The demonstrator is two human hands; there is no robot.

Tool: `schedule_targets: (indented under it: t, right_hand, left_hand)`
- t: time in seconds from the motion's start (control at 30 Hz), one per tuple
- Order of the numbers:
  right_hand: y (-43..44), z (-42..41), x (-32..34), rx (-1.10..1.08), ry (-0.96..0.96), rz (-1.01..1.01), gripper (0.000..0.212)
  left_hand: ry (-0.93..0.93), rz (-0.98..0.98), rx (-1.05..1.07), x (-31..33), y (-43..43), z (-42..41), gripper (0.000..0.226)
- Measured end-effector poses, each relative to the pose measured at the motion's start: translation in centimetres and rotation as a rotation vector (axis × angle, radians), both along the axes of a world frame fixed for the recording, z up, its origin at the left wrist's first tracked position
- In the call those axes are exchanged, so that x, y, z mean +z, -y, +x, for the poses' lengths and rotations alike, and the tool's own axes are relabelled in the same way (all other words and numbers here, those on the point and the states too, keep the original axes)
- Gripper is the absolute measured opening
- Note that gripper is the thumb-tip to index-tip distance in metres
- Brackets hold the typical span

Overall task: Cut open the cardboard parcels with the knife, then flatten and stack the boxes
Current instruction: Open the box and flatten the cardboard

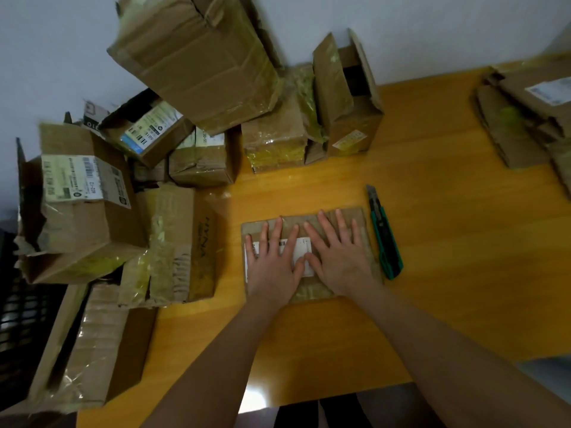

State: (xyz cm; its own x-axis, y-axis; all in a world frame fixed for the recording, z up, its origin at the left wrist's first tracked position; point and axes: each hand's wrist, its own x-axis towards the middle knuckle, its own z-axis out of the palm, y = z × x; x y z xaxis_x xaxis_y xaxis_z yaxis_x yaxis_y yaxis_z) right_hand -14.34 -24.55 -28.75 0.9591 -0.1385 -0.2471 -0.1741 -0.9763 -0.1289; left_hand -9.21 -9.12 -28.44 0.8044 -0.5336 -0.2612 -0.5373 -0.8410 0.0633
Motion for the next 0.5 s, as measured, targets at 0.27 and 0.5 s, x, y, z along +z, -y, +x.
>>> schedule_targets:
  t: [0.27,0.5]
  right_hand:
    - [1.1,-2.4,5.1,-0.06,-0.066,0.063,0.079]
    - [-1.5,-7.5,6.7,-0.134,-0.269,0.184,0.08]
  left_hand:
    - [-0.137,-0.139,0.129,5.5,-1.0,1.0,0.085]
    - [-0.536,-0.504,0.87,7.9,-1.5,0.3,0.062]
